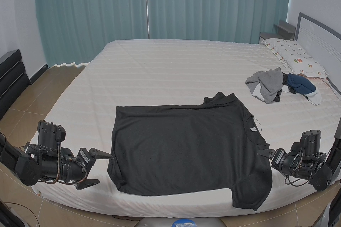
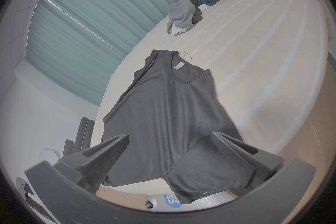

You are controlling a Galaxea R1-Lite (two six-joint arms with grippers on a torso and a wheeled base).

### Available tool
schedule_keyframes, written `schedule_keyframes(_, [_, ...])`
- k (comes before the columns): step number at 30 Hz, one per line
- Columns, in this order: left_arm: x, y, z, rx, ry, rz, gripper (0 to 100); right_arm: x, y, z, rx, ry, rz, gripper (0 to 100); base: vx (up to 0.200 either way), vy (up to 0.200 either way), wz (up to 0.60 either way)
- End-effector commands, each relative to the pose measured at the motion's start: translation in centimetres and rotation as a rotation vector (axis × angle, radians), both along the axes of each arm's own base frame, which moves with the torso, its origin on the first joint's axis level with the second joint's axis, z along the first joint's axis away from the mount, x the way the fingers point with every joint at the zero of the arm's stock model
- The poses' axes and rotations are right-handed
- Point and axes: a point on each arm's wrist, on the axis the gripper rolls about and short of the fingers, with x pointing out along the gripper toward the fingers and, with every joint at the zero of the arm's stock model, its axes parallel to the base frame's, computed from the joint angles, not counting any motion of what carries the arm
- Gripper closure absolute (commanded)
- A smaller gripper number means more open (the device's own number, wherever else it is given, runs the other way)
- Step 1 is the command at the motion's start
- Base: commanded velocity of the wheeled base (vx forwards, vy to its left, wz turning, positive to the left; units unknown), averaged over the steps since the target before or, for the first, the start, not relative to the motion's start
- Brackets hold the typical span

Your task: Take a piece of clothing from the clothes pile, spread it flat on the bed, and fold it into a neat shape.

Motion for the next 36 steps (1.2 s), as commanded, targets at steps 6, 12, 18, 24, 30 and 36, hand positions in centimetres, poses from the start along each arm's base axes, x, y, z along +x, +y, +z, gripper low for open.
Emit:
schedule_keyframes(6, [0.1,0.1,0.1,0.03,-0.021,0.015,0,-0.1,0.3,-0.4,-0.002,0.021,0.013,0,0.0,-0.033,0.0])
schedule_keyframes(12, [1.2,-0.4,-0.4,0.074,-0.016,0.041,0,-0.3,0.7,-0.4,-0.002,0.023,0.03,0,0.0,0.0,0.0])
schedule_keyframes(18, [3.5,-1.4,-2.1,0.149,0.02,0.076,0,-0.4,0.8,-0.4,-0.003,0.026,0.035,0,0.0,0.0,0.0])
schedule_keyframes(24, [5.2,-2.2,-4.2,0.221,0.009,0.117,0,-0.4,0.8,-0.5,-0.004,0.027,0.036,0,0.0,0.0,0.0])
schedule_keyframes(30, [6.2,-3.1,-6.8,0.282,-0.003,0.14,0,-0.4,0.8,-0.5,-0.006,0.027,0.036,0,0.0,0.0,0.0])
schedule_keyframes(36, [6.4,-4.2,-8.0,0.334,-0.028,0.148,0,-0.4,0.8,-0.5,-0.007,0.028,0.036,0,0.0,0.0,0.0])
